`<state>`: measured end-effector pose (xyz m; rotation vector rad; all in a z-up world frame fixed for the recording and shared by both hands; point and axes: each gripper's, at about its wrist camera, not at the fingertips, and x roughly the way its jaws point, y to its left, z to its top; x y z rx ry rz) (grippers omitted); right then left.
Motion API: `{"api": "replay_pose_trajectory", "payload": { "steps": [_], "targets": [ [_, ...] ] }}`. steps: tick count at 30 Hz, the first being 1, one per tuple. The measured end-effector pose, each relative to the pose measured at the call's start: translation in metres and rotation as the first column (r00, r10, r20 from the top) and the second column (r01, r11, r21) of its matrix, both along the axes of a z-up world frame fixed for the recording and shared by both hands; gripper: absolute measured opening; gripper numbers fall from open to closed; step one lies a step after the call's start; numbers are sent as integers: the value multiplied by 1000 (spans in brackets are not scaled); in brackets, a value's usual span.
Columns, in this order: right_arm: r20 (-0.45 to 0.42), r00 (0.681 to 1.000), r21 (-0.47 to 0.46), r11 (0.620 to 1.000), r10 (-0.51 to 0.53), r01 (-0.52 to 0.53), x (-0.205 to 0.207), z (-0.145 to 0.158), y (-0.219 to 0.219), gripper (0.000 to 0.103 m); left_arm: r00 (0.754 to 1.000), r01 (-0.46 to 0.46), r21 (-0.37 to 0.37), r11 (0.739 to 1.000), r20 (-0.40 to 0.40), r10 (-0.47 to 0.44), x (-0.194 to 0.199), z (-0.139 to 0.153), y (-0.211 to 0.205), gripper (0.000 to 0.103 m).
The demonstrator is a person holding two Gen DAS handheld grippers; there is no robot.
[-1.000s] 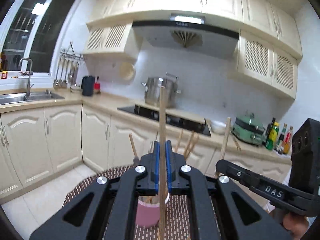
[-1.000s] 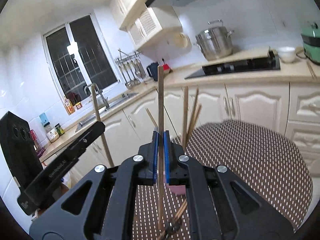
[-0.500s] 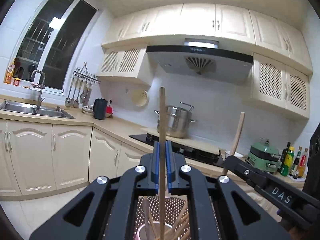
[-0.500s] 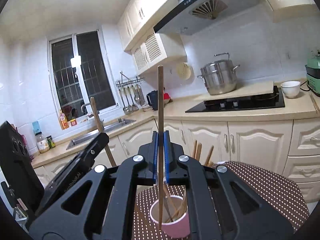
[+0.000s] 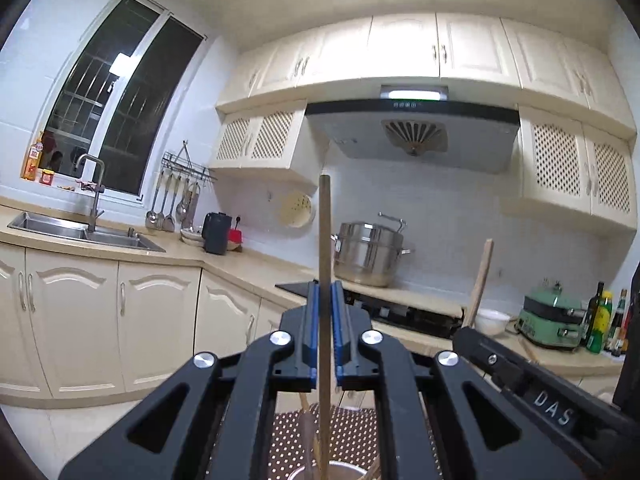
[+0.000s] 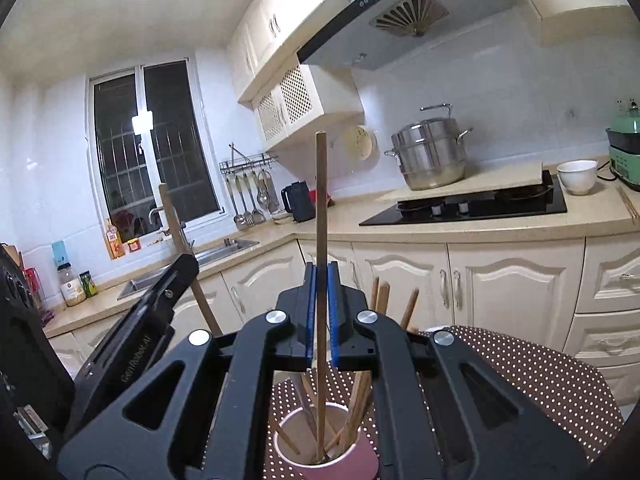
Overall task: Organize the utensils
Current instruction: 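Lift both chopsticks over the pink cup and open both grippers to drop them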
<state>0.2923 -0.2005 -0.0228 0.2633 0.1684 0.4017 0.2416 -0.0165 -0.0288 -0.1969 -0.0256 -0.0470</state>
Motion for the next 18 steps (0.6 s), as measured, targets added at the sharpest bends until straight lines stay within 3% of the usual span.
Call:
{"api": "replay_pose_trajectory", "payload": {
  "steps": [12,14,15,16,18],
  "targets": [
    [-51,998,-16,1000,23,-23,-8,-19,3,6,988,74,22,997,-140,-70,-3,-31,9,7],
    [-54,998,-21,999,26,-27,-10,-21,5,6,984,84,23,996,-158,-79,-5,-31,12,21],
    [-55,998,-24,999,26,-27,-11,-21,5,6,984,85,19,996,-158,-81,-7,-31,14,39],
    [-58,998,-31,999,26,-28,-12,-22,7,6,984,86,12,996,-155,-83,-10,-30,16,46],
    [-64,998,-40,999,27,-30,-14,-24,9,6,985,85,9,996,-155,-82,-14,-29,19,50]
  ]
}}
